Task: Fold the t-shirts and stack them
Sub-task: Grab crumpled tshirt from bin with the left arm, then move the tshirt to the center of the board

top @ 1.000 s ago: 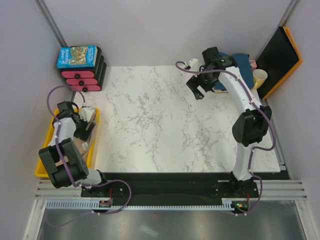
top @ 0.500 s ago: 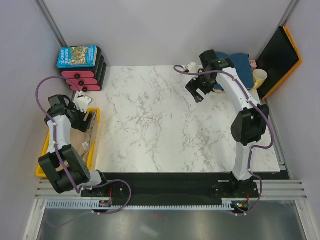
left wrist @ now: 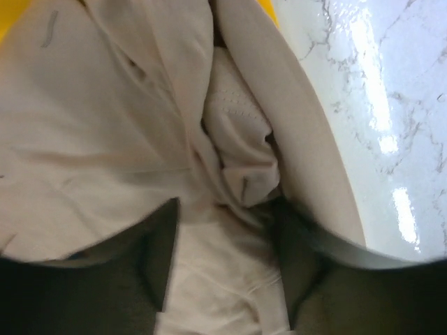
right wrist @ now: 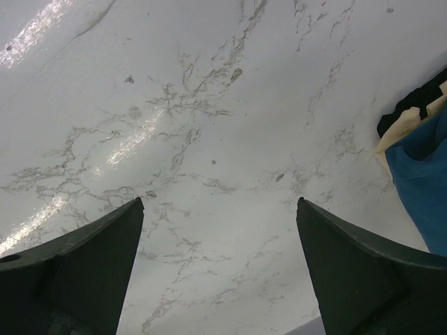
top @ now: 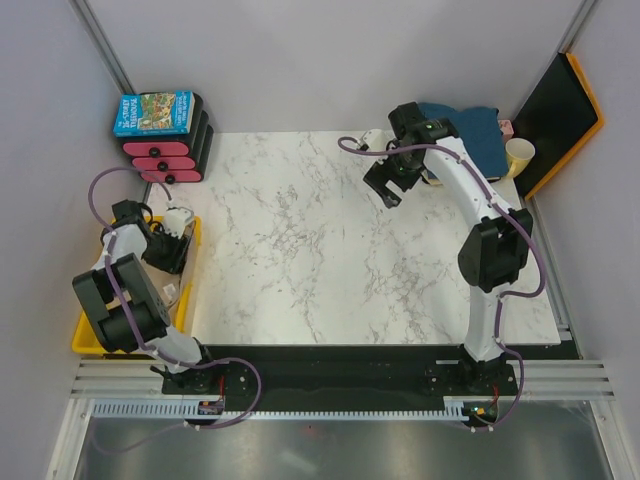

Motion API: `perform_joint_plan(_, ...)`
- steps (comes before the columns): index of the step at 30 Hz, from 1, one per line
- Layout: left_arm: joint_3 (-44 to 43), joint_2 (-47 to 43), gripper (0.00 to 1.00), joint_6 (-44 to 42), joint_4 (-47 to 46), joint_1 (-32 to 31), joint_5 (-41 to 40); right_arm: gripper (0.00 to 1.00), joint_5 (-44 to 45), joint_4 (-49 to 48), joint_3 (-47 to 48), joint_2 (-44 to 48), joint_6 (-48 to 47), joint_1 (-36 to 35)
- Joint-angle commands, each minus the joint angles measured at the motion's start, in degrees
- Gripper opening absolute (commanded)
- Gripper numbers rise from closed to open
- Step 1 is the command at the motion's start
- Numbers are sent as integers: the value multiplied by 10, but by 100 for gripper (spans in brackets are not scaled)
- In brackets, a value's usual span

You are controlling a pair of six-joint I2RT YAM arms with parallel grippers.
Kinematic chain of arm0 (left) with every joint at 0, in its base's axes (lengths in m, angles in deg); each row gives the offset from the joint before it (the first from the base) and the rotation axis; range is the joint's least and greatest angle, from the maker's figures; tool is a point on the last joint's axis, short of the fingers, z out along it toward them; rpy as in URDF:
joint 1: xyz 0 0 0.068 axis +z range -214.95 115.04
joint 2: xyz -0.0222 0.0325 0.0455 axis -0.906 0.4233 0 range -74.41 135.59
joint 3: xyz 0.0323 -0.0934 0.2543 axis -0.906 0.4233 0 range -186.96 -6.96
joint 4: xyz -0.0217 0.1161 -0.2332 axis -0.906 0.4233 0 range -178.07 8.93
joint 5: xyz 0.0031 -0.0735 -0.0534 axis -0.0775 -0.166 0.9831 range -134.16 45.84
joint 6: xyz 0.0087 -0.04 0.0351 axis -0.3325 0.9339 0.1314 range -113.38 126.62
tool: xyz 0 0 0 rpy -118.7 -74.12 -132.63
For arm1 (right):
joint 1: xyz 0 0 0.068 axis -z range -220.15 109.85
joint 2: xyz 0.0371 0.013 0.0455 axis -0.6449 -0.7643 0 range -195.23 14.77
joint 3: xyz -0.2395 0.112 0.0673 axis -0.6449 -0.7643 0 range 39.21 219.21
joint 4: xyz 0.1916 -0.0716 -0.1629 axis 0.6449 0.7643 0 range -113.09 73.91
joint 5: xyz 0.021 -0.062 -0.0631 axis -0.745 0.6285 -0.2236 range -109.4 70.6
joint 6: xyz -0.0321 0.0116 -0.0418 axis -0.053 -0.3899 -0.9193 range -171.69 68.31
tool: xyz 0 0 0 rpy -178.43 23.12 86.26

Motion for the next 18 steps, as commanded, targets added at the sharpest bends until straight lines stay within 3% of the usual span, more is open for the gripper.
perform_joint_plan(1,-17,47,2,-1,-16,1,-7,98,7,-11,23,-7,-6,-10)
perform_joint_plan(4,-46,35,2,13,-13,3,-2,98,13,-20,21,-3,-5,-12)
perform_joint_plan(8,-120,-50,2,49,-16,9,45,98,23,-28,8,11,-8,-13)
perform_joint_plan(12,-254,-117,2,95,-9,9,108,98,27,-51,-35,37,-8,-13)
perform_joint_plan(18,-429,-129,2,129,47,-1,215,98,35,-98,-80,80,-5,-13)
